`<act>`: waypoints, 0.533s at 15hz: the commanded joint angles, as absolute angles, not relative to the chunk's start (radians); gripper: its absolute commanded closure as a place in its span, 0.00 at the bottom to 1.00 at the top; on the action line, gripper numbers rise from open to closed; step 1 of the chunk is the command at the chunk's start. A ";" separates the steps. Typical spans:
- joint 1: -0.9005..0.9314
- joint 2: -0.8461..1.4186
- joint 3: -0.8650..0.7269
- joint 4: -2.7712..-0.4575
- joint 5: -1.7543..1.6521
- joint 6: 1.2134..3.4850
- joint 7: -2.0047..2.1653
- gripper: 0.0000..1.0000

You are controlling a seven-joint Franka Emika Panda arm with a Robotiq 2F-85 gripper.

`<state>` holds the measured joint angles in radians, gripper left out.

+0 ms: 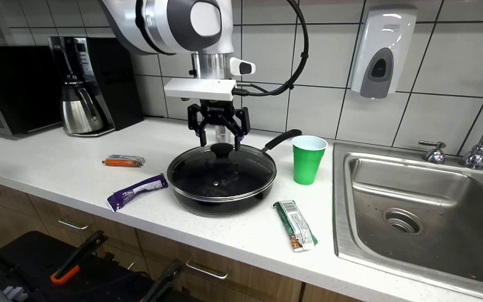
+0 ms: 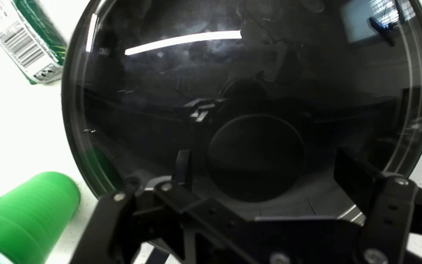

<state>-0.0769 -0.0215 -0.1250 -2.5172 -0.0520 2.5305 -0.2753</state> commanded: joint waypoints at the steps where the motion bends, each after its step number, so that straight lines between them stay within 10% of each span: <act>1: -0.087 -0.062 -0.116 -2.549 -0.082 2.518 -0.223 0.00; 8: -0.091 -0.050 -0.121 -2.557 -0.089 2.551 -0.204 0.00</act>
<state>-0.0779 -0.0271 -0.1262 -2.5358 -0.0680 2.5316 -0.2331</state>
